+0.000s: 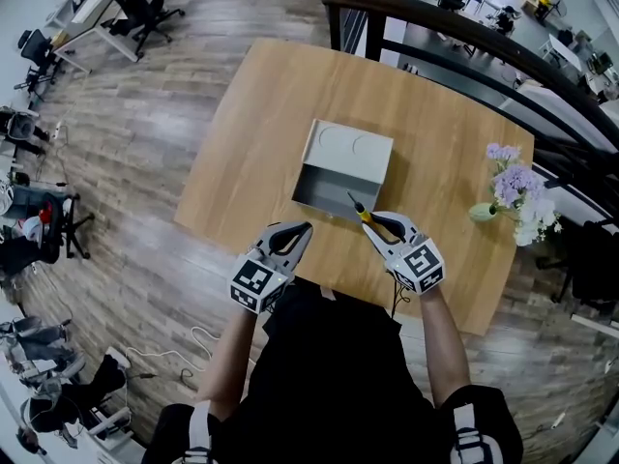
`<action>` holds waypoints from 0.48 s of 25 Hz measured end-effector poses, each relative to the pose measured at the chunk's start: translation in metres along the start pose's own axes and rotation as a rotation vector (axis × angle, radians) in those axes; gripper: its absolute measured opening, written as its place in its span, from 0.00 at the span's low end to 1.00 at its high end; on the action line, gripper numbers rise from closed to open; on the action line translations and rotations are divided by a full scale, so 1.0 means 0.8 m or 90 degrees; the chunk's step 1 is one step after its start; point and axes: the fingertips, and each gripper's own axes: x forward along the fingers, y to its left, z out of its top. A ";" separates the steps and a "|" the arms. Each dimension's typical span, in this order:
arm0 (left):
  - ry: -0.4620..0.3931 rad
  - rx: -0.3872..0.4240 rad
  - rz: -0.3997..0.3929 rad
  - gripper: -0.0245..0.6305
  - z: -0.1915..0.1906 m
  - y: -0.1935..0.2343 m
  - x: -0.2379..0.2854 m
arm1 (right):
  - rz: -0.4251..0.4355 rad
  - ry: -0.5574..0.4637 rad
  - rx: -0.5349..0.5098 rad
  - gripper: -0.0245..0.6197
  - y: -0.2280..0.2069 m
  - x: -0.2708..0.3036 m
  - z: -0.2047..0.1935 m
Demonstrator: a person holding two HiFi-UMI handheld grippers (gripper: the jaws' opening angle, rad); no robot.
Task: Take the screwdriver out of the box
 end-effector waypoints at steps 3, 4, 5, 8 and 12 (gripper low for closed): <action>-0.003 -0.004 0.004 0.07 -0.002 0.000 0.001 | 0.003 -0.012 0.004 0.17 0.006 -0.003 0.004; -0.004 -0.004 0.005 0.07 -0.002 0.000 0.001 | 0.004 -0.015 0.004 0.17 0.007 -0.004 0.005; -0.004 -0.004 0.005 0.07 -0.002 0.000 0.002 | 0.005 -0.016 0.005 0.17 0.008 -0.005 0.006; -0.007 -0.001 0.005 0.07 0.001 0.000 0.003 | 0.005 -0.022 0.006 0.17 0.009 -0.009 0.011; -0.008 0.000 0.007 0.07 0.002 -0.001 0.001 | 0.005 -0.027 0.007 0.17 0.009 -0.012 0.014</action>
